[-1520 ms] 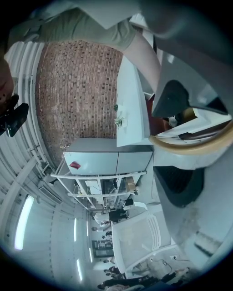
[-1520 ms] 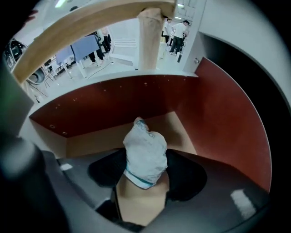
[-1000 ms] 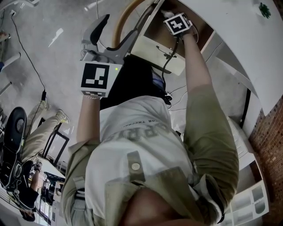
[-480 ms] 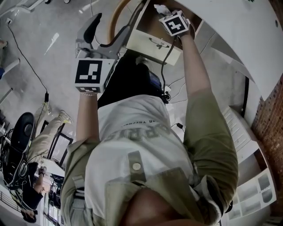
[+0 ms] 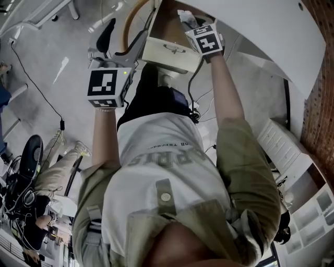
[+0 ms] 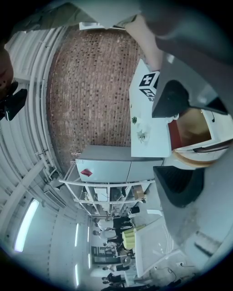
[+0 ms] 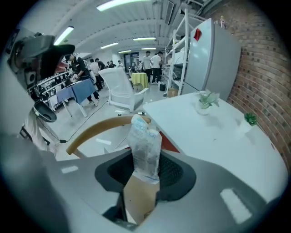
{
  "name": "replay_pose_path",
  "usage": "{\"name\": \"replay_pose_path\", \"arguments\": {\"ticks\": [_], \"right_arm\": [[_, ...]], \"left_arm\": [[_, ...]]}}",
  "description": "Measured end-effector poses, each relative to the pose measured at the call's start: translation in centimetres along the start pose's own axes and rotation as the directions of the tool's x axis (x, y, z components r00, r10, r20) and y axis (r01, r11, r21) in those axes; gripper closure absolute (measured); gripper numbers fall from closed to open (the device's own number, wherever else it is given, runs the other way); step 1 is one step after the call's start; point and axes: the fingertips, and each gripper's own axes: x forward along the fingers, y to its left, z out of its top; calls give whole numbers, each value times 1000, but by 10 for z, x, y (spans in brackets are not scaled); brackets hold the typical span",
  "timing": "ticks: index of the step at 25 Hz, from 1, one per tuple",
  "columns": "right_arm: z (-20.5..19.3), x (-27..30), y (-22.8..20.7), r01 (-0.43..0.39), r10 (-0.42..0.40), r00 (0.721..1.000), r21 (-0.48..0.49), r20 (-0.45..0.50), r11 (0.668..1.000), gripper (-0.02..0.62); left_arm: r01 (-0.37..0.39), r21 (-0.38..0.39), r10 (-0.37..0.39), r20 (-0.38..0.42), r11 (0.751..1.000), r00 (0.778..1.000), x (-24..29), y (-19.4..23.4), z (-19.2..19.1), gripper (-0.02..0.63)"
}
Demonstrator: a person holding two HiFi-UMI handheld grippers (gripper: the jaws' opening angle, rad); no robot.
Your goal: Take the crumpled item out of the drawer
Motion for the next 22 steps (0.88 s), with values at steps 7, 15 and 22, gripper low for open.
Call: {"name": "replay_pose_path", "arguments": {"ticks": [7, 15, 22], "right_arm": [[17, -81, -3, 79, -90, 989, 94, 117, 992, 453], [18, -200, -3, 133, -197, 937, 228, 288, 965, 453], [0, -279, -18, 181, -324, 854, 351, 407, 918, 453]], "left_arm": [[21, -8, -20, 51, 1000, 998, -12, -21, 31, 258], [73, 50, -77, 95, 996, 992, -27, -83, 70, 270], [101, 104, -112, 104, 989, 988, -18, -132, 86, 305]]}}
